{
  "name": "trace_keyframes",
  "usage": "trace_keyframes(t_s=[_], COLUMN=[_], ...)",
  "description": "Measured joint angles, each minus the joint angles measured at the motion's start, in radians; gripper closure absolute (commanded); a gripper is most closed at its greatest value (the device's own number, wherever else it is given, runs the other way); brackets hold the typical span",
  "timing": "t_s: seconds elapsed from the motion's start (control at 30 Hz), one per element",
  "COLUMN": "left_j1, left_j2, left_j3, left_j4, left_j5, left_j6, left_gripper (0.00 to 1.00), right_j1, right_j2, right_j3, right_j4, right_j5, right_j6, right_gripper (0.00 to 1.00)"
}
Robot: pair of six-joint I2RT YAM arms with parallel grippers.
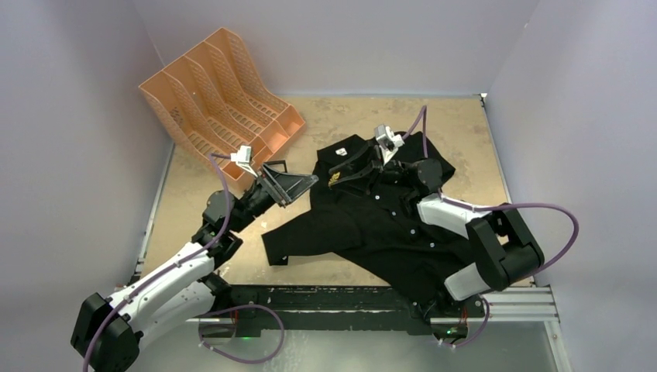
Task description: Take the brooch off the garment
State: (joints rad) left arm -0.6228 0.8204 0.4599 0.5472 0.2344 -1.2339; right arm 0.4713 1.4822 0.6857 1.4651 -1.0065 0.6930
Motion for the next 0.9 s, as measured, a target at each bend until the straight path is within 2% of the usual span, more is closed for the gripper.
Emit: trace_keyframes(t_s=[0.17, 0.33, 0.47, 0.73, 0.9], left_j1=[-0.020, -0.098, -0.119, -0.125, -0.125], left_j2=[0.064, 0.128, 0.140, 0.030, 0.037], left_j3=[-0.014, -0.017, -0.028, -0.047, -0.048], left_j4=[0.126, 0.182, 0.212, 0.143, 0.129], left_j5=[-0.020, -0.061, -0.098, -0.173, -0.183], left_j6=[-0.085, -0.110, -0.114, -0.105, -0.109], left_gripper=[0.48, 0.51, 0.51, 0.50, 0.53], right_j1=[0.006, 0.008, 0.008, 0.008, 0.008], right_j2=[0.050, 0.093, 0.093, 0.052, 0.024], right_j3=[0.001, 0.021, 0.033, 0.037, 0.043], right_j4=[0.037, 0.038, 0.043, 0.045, 0.048], right_j5=[-0.016, -0.039, -0.045, -0.044, -0.044], right_j6=[0.090, 0.169, 0.190, 0.163, 0.151], right_gripper=[0.78, 0.78, 0.78, 0.78, 0.78])
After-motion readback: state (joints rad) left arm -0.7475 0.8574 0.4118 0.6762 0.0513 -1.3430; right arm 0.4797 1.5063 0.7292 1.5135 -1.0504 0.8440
